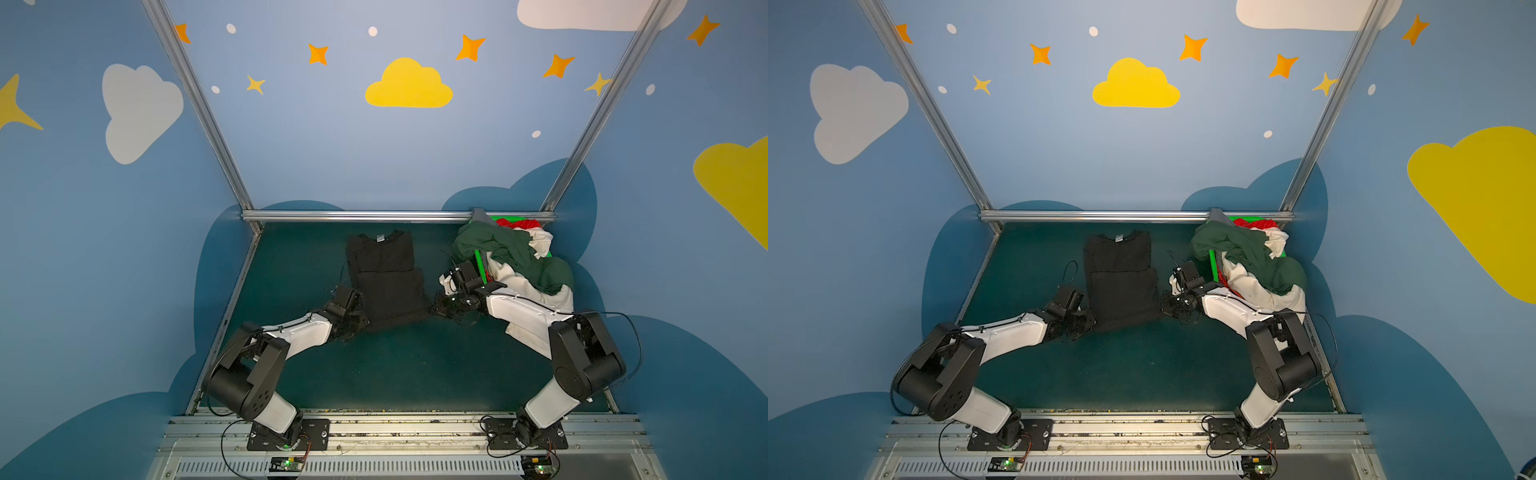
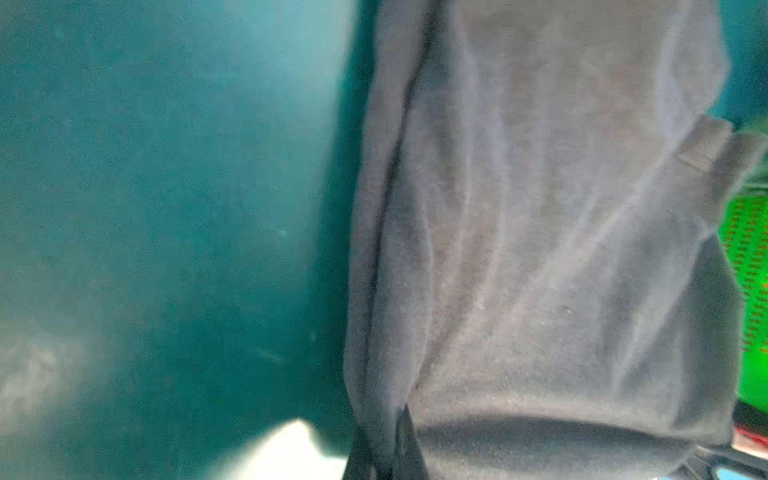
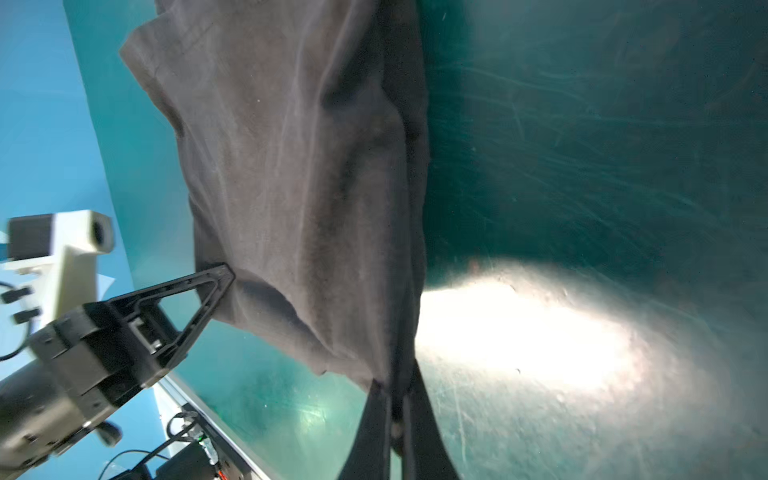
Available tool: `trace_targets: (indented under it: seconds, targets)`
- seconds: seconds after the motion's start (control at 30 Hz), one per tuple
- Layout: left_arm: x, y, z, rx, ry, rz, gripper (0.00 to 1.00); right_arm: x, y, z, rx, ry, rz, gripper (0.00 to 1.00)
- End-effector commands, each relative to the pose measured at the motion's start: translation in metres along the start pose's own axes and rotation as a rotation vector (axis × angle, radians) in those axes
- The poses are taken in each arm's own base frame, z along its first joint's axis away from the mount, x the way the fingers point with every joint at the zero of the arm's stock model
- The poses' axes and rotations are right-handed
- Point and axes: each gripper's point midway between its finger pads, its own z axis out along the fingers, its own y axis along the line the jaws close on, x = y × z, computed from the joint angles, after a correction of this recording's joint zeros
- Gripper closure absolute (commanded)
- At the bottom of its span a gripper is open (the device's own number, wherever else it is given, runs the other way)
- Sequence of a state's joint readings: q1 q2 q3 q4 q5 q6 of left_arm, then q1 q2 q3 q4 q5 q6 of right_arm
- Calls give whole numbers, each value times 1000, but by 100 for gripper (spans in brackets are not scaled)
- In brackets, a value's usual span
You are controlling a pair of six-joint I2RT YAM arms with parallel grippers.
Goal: Fold and stack the t-shirts
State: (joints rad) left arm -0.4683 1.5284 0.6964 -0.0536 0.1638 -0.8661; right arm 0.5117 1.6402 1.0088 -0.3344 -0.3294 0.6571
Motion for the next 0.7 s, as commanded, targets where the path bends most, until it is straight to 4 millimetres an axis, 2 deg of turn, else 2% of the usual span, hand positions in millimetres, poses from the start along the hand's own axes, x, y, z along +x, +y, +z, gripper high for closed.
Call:
trace_targets:
  seconds: [0.0, 0.3, 0.57, 0.67]
  targets:
    - [6, 11, -11, -56, -13, 17, 96, 7, 3, -15, 34, -7, -24, 100]
    - [17, -4, -42, -23, -62, 82, 96, 37, 18, -52, 34, -63, -97, 100]
    - [57, -3, -88, 21, -146, 119, 96, 86, 32, -88, 6, -97, -162, 100]
    - [69, -1, -110, 42, -185, 132, 96, 97, 39, -104, -5, -121, -177, 100]
